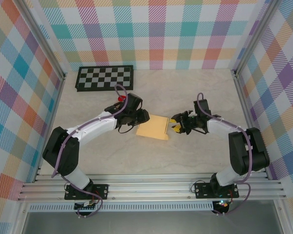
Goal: Fold the paper box
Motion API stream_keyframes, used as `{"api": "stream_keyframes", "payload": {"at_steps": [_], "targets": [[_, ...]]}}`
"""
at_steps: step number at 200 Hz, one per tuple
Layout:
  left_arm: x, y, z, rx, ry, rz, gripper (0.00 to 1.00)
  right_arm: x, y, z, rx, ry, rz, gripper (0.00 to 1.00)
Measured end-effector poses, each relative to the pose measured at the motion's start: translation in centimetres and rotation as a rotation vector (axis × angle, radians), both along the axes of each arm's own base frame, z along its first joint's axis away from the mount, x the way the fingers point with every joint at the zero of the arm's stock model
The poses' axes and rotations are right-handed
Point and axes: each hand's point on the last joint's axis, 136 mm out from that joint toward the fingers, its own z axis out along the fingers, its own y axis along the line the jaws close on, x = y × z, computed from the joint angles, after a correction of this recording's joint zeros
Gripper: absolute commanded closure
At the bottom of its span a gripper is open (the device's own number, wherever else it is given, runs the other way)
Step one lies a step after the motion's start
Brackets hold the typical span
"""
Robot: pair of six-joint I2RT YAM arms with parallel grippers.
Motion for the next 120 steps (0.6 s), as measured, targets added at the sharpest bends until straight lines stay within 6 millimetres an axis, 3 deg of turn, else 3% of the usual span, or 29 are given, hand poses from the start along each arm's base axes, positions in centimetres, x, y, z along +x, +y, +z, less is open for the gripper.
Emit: {"api": "stream_keyframes", "payload": {"at_steps": [13,25,47,58,70,92,105,120], "targets": [[0.1,0.7,0.1,0.027,-0.009,-0.005,0.57,1.1,-0.4,1.2,-0.115,-0.103,0.064,0.54],[0.2,1.7,0.1,0.046,-0.011,0.001,0.57,2.7,-0.5,3.5,-0.244,-0.278,0.152,0.52],[-0.1,5.3,-0.3,0.043,-0.009,0.066,0.56,3.5,2.0,9.0,-0.449,-0.671,0.392,0.43],[-0.9,7.3,-1.0,0.035,0.009,0.101,0.49,3.5,3.5,11.2,-0.512,-0.816,0.495,0.43],[-1.6,8.4,-2.1,0.014,0.03,0.129,0.41,4.3,4.2,12.3,-0.577,-0.889,0.569,0.43],[-3.4,8.2,-4.8,-0.041,0.079,0.113,0.32,7.7,4.2,11.0,-0.707,-0.923,0.67,0.43],[-4.5,7.9,-6.1,-0.061,0.11,0.103,0.31,8.5,3.8,8.2,-0.77,-0.896,0.764,0.43],[-5.3,7.9,-6.9,-0.077,0.125,0.099,0.29,8.1,2.9,4.6,-0.817,-0.835,0.888,0.44]]}}
